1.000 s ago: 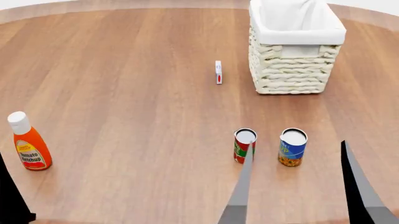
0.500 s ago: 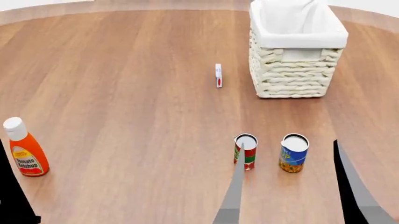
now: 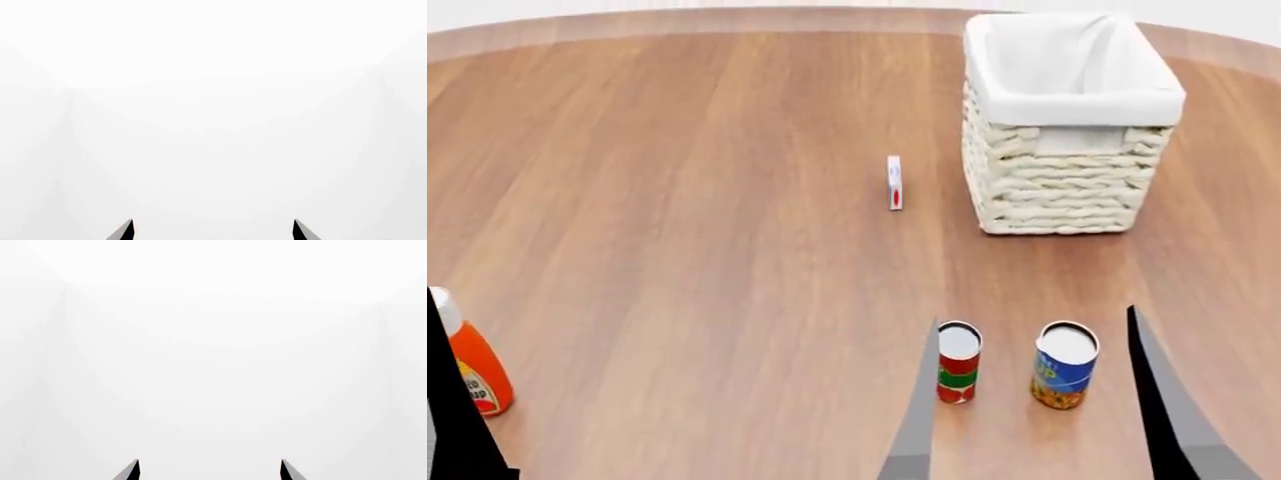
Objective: Pick up the alphabet soup and the cream cheese box, and put them in the basket.
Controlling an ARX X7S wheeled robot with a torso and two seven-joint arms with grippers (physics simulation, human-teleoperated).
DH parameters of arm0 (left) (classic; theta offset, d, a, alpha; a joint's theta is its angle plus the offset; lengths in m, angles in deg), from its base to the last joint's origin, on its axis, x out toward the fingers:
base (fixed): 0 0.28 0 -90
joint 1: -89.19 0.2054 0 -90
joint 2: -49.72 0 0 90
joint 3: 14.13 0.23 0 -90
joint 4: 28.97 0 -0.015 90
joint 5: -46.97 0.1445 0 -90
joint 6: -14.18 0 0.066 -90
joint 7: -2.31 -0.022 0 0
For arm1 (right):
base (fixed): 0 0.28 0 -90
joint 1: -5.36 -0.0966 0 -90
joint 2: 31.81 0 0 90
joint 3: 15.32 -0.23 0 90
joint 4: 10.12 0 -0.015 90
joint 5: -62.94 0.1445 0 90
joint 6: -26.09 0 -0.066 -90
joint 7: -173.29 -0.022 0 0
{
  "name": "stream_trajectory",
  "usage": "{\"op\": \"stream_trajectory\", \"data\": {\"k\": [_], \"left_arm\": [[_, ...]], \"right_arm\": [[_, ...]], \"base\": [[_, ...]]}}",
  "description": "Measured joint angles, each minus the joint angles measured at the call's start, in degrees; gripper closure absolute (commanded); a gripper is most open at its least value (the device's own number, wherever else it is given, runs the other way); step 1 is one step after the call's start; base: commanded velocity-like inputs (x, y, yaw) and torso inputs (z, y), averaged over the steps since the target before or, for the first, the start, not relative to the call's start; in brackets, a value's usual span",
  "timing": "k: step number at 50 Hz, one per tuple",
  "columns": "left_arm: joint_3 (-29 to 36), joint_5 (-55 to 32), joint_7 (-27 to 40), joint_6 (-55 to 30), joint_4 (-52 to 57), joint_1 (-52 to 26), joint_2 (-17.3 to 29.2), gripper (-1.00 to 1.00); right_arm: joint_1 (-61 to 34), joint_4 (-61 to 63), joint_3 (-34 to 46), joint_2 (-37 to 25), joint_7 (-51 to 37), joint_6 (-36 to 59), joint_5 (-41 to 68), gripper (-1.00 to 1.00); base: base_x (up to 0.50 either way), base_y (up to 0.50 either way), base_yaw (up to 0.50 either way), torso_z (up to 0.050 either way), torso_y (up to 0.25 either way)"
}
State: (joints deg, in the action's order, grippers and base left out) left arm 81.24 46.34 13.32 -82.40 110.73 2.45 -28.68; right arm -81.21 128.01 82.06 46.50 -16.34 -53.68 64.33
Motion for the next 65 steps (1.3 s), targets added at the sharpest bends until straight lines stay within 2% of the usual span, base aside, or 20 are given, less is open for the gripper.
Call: {"op": "stream_trajectory", "data": {"k": [65], "left_arm": [[2.28, -0.65, 2.32, 0.43, -1.89, -0.77, 2.12, -1.00]], "right_arm": [[-0.52, -1.05, 1.72, -2.27, -2.23, -0.38, 1.32, -1.00]], "base": [[0.18, 0.00, 0.00, 0.000, 0.000]]}}
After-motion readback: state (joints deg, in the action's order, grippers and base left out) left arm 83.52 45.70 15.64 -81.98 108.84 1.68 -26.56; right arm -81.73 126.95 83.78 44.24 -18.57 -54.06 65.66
